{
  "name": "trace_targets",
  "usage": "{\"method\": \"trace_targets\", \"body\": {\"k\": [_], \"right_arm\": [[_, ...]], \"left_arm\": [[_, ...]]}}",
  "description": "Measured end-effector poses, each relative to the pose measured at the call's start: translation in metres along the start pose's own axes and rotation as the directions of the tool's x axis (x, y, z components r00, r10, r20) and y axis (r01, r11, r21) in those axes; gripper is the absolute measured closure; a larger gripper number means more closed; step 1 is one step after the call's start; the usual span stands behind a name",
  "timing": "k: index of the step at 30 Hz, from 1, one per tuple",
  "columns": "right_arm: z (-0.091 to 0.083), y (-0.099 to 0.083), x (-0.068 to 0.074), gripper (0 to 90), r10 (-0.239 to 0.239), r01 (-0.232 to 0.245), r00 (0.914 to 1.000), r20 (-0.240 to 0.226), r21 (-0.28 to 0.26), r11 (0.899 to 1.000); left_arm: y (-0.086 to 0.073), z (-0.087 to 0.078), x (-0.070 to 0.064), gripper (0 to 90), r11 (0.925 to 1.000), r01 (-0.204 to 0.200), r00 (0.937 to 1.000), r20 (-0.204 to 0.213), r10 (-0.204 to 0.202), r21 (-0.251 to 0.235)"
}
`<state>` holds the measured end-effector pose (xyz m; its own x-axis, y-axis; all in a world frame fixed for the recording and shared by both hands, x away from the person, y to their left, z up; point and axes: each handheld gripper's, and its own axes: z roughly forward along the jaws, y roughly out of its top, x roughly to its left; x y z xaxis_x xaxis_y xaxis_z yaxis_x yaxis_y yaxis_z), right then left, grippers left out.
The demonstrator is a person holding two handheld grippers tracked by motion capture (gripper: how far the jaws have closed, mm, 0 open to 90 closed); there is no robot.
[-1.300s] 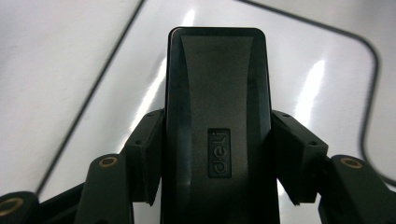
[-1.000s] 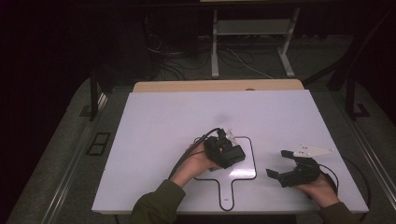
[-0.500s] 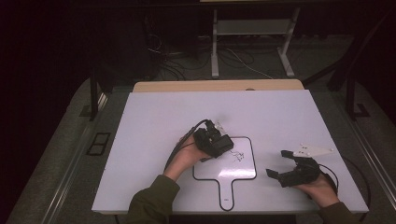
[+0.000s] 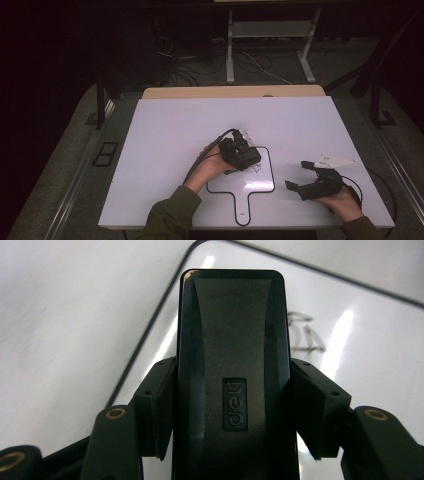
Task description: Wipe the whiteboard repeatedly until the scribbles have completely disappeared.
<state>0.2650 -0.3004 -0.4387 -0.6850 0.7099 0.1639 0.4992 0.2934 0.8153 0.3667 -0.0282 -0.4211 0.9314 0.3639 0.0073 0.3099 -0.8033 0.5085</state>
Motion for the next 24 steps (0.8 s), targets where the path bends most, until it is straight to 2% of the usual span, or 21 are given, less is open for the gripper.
{"method": "trace_targets", "body": {"k": [2,4,5,6,8,10,12,15,18,24], "right_arm": [[0.0,0.0,0.0,0.0,0.0,0.0,1.0,0.0,-0.001,1.0],[0.0,0.0,0.0,0.0,-0.001,0.001,1.0,0.0,0.0,1.0],[0.0,0.0,0.0,0.0,-0.001,0.001,1.0,-0.001,0.0,1.0],[0.0,0.0,0.0,0.0,-0.001,0.001,1.0,-0.001,0.0,1.0],[0.0,0.0,0.0,0.0,-0.001,0.001,1.0,0.0,-0.001,1.0],[0.0,0.0,0.0,0.0,0.0,0.0,1.0,0.0,-0.002,1.0],[0.0,0.0,0.0,0.0,0.0,0.0,1.0,0.0,-0.002,1.0],[-0.001,0.0,0.0,0.0,-0.001,0.001,1.0,0.001,-0.003,1.0],[-0.001,0.0,-0.001,0.0,0.0,0.0,1.0,0.001,-0.003,1.0],[-0.001,0.0,-0.001,0.0,0.001,-0.001,1.0,0.002,-0.002,1.0]], "left_arm": [[0.004,0.003,-0.006,39.3,0.9999,-0.016,0.9998,0.008,0.016,-0.005],[0.007,0.004,-0.009,39.3,0.9977,-0.068,0.9976,0.011,0.068,0.0],[0.009,0.005,-0.011,39.2,0.9967,-0.082,0.9966,0.011,0.082,-0.002],[0.01,0.006,-0.015,39.3,0.9962,-0.086,0.9961,0.015,0.086,-0.005],[0.011,0.007,-0.022,39.3,0.9983,-0.058,0.9979,0.027,0.058,-0.01],[0.013,0.007,-0.019,39.3,0.9945,-0.104,0.9944,0.015,0.104,-0.009],[0.012,0.007,-0.015,39.3,0.9964,-0.084,0.9963,0.017,0.084,-0.015],[0.011,0.006,-0.007,39.3,0.9969,-0.078,0.9969,0.0,0.078,-0.002],[0.008,0.004,0.002,39.3,0.9984,-0.056,0.9984,-0.011,0.056,0.002],[0.002,-0.001,0.019,39.3,0.9997,-0.019,0.9985,-0.052,0.02,0.014]]}}
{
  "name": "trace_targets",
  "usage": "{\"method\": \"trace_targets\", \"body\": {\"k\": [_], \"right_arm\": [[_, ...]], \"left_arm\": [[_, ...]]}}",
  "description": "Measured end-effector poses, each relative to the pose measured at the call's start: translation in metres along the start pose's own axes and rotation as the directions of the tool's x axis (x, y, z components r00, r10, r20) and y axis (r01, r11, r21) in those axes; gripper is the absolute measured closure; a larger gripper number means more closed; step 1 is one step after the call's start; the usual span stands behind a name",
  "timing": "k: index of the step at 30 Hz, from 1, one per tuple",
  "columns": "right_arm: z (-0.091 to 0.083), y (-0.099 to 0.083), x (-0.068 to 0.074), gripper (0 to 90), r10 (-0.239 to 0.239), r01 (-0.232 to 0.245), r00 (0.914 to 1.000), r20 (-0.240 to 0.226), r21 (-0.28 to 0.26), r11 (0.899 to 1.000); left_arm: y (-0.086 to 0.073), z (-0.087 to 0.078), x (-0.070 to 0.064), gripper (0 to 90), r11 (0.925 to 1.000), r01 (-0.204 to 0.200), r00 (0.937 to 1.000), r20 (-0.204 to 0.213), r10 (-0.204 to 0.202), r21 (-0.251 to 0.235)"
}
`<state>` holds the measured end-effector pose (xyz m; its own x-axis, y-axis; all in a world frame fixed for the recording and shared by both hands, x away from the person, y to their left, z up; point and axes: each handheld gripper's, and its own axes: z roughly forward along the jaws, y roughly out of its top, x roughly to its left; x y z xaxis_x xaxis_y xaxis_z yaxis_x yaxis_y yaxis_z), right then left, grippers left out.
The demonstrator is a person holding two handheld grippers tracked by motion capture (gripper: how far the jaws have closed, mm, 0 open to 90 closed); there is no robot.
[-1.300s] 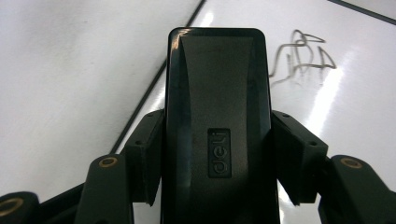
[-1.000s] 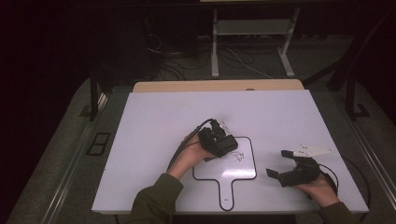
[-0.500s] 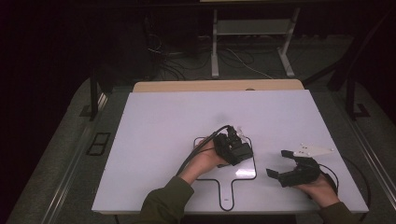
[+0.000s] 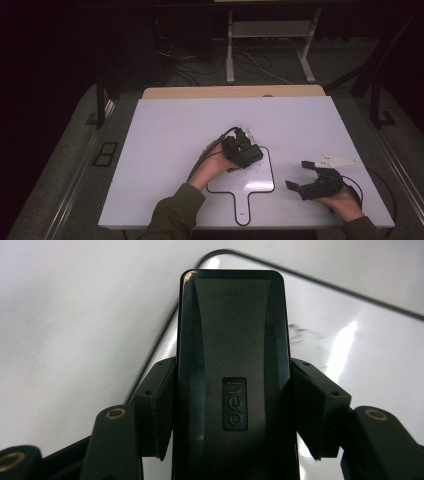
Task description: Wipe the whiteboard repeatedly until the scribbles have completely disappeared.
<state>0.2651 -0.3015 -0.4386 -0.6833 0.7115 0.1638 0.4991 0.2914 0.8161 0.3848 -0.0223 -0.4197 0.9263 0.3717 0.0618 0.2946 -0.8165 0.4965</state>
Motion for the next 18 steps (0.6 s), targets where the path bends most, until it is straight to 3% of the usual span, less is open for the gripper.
{"method": "trace_targets", "body": {"k": [2,4,6,9,11,12,18], "right_arm": [[0.0,0.0,0.0,0.0,0.0,0.0,1.0,0.0,0.001,1.0],[0.0,0.0,0.0,0.0,0.0,0.0,1.0,0.0,0.0,1.0],[0.0,0.0,0.0,0.0,0.001,-0.001,1.0,-0.001,0.002,1.0],[0.001,0.0,0.0,0.0,0.004,-0.004,1.0,-0.002,0.004,1.0],[0.001,0.0,0.0,0.0,0.003,-0.003,1.0,-0.003,0.005,1.0],[0.001,0.0,0.0,0.0,0.003,-0.003,1.0,-0.002,0.005,1.0],[0.001,0.0,0.0,0.0,0.003,-0.003,1.0,-0.002,0.004,1.0]], "left_arm": [[-0.002,-0.001,0.006,39.3,0.9999,0.012,0.9997,-0.023,-0.012,0.0],[-0.005,-0.001,0.008,39.3,0.9975,0.071,0.9972,-0.023,-0.071,-0.004],[-0.006,-0.002,0.012,39.3,0.9988,0.049,0.9985,-0.024,-0.049,-0.001],[-0.004,0.0,0.008,39.3,0.9982,0.059,0.9982,-0.012,-0.059,-0.012],[0.0,0.001,0.007,39.3,0.9999,0.011,0.9999,-0.005,-0.011,-0.007],[0.002,0.002,0.004,39.3,0.9998,0.015,0.9999,0.002,-0.015,-0.009],[0.016,0.009,-0.015,39.3,0.9989,-0.046,0.9985,0.03,0.046,-0.006]]}}
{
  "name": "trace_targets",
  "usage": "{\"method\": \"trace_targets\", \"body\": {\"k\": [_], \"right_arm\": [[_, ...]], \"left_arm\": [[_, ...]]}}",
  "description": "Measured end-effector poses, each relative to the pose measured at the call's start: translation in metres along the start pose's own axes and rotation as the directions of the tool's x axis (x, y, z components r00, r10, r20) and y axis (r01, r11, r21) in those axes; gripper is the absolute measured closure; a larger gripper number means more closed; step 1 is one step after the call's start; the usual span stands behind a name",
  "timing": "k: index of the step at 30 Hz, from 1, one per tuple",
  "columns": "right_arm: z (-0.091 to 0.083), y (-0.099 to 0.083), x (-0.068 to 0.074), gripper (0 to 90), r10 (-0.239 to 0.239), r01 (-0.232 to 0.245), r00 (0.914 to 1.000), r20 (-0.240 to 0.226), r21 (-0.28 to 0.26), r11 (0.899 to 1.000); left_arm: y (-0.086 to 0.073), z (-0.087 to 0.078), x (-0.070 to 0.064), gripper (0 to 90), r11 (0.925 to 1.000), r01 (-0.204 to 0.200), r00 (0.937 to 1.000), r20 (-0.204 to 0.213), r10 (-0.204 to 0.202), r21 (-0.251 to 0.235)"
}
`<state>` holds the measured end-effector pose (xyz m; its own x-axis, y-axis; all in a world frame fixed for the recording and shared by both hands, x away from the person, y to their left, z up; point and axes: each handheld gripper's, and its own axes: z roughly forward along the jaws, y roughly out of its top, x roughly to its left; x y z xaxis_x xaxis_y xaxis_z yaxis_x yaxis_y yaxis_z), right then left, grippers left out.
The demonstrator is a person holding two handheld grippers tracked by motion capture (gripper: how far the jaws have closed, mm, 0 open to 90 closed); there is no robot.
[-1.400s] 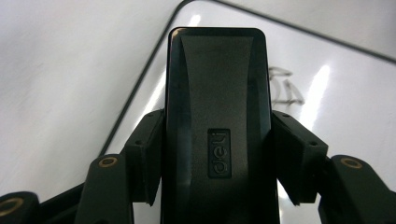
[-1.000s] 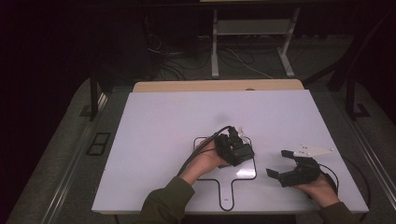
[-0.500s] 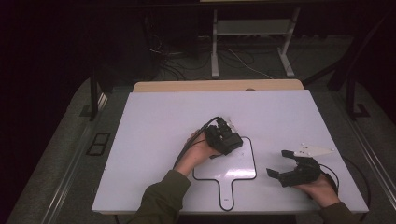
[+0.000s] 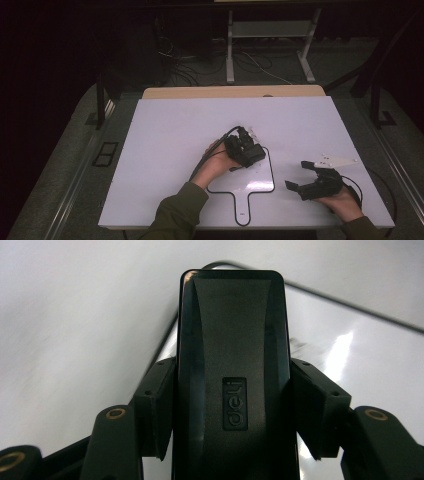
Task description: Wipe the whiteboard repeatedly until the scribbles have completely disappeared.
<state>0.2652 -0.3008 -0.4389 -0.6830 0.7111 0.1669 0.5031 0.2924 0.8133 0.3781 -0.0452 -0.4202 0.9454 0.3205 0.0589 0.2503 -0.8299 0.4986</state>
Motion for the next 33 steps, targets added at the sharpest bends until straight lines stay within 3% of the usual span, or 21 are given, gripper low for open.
{"method": "trace_targets", "body": {"k": [5,14,26,29,33], "right_arm": [[-0.001,0.0,-0.001,0.0,-0.002,0.002,1.0,0.0,-0.005,1.0],[-0.002,0.0,0.0,0.0,0.001,-0.001,1.0,0.0,-0.011,1.0],[-0.002,0.0,-0.001,0.0,-0.001,0.001,1.0,0.003,-0.011,1.0],[-0.002,0.0,-0.001,0.0,0.001,0.0,1.0,0.002,-0.012,1.0],[-0.002,0.0,-0.001,0.0,-0.001,0.001,1.0,0.002,-0.011,1.0]], "left_arm": [[0.009,0.004,-0.014,39.2,0.9991,-0.043,0.9989,0.021,0.043,0.002],[0.01,0.006,-0.025,39.3,0.9987,-0.046,0.997,0.062,0.047,-0.021],[0.003,0.002,0.007,39.3,1.0,-0.003,0.9992,-0.041,0.003,0.001],[0.003,0.002,0.01,39.3,1.0,-0.004,0.9992,-0.04,0.004,0.004],[0.005,0.002,-0.001,39.3,0.9997,-0.022,0.9997,-0.01,0.022,0.01]]}}
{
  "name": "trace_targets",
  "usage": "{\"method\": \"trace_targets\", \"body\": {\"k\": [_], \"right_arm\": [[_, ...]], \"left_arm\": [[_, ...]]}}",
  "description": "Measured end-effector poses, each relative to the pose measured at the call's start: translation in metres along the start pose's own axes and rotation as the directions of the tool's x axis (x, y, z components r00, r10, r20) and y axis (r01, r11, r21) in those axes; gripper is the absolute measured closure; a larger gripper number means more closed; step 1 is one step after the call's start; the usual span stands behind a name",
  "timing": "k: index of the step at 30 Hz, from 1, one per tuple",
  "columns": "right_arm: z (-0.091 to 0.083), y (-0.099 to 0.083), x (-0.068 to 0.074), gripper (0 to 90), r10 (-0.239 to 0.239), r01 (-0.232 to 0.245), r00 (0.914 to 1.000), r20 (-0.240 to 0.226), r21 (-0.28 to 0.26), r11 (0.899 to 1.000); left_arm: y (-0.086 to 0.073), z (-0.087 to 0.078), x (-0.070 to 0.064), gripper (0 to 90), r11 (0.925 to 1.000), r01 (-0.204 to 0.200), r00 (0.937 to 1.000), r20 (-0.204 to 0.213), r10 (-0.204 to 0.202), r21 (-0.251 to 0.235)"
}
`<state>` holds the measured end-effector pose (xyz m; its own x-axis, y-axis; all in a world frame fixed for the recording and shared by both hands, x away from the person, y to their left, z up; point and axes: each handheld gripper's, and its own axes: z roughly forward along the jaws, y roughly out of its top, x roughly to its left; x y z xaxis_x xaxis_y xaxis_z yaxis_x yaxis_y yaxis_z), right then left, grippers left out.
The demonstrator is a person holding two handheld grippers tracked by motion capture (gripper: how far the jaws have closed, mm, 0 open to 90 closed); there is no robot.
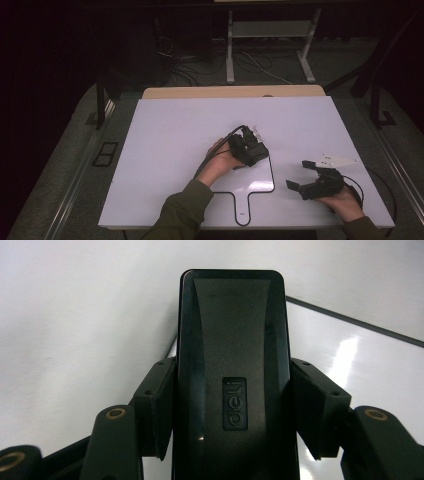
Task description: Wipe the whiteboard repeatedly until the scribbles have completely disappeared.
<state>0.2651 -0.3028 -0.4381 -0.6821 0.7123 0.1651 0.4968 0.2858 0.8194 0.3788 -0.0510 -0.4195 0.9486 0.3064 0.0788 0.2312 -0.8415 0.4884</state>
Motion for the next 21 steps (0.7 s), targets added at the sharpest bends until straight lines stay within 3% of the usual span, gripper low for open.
{"method": "trace_targets", "body": {"k": [8,10,11,13,21], "right_arm": [[0.0,0.0,0.0,0.0,0.001,-0.001,1.0,0.002,-0.002,1.0],[0.0,0.0,0.0,0.0,0.0,0.0,1.0,0.002,0.0,1.0],[0.0,0.0,0.0,0.0,0.001,-0.001,1.0,0.002,0.001,1.0],[0.001,0.0,-0.001,0.0,0.003,-0.003,1.0,0.005,0.002,1.0],[0.003,0.001,-0.001,0.0,0.007,-0.007,0.9999,0.009,0.007,1.0]], "left_arm": [[-0.001,-0.001,-0.023,39.2,0.9994,-0.035,0.9987,0.038,0.035,-0.008],[-0.002,-0.002,-0.029,39.2,0.9994,-0.029,0.9986,0.044,0.03,-0.016],[-0.003,-0.002,-0.033,39.2,0.9998,-0.003,0.9984,0.056,0.004,-0.02],[-0.004,-0.003,-0.036,39.2,0.9996,-0.017,0.9976,0.066,0.018,-0.021],[-0.007,-0.002,-0.027,39.2,0.9991,0.014,0.997,0.077,-0.011,-0.04]]}}
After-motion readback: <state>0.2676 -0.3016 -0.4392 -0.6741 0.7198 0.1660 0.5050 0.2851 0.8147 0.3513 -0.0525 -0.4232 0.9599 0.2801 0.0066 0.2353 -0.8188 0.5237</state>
